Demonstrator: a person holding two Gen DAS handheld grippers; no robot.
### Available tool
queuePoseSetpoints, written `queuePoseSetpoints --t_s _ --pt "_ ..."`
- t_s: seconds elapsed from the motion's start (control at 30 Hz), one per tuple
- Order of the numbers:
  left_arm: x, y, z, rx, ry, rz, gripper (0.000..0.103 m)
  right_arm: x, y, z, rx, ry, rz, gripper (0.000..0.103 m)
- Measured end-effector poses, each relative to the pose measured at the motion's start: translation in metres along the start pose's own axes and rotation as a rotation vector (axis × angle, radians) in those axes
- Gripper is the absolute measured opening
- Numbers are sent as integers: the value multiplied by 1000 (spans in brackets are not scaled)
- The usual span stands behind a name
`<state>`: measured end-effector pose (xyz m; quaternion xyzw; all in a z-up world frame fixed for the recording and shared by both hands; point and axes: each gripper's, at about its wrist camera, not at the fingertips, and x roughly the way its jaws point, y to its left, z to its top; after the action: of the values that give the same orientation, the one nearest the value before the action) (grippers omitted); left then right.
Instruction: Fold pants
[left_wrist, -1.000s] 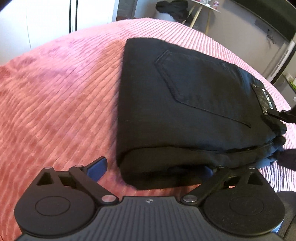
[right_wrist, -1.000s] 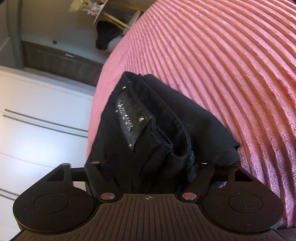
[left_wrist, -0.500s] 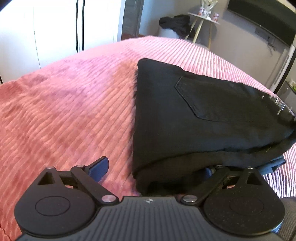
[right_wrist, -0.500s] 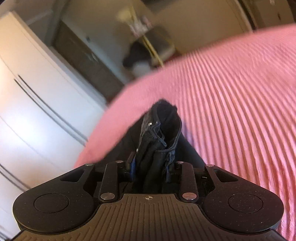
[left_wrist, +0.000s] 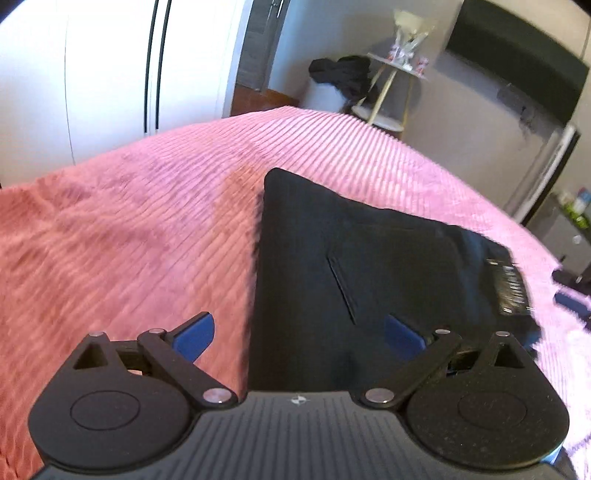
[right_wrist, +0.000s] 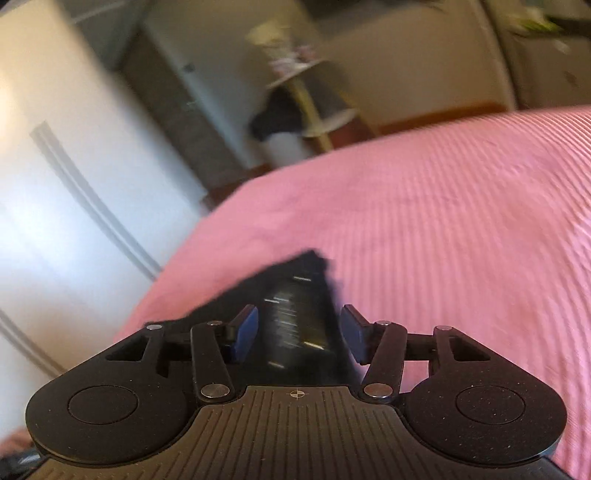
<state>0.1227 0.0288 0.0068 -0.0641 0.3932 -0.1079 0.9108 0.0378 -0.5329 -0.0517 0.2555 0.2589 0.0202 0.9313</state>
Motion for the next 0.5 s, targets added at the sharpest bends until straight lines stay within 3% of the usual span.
queuePoseSetpoints --t_s 0.13,0.27,0.37,0.43,0.5 --pt "31 -7 15 31 39 40 99 43 39 10 -141 60 -75 43" --pt "57 -13 34 48 32 81 99 73 59 12 -294 101 -121 42" --pt "91 -18 36 120 62 175 99 101 58 4 -396 178 -172 37" --pt "106 -18 32 136 94 177 99 115 52 -5 -455 234 -202 28" --pt "113 -22 32 159 108 190 99 124 42 -10 -462 247 -185 26"
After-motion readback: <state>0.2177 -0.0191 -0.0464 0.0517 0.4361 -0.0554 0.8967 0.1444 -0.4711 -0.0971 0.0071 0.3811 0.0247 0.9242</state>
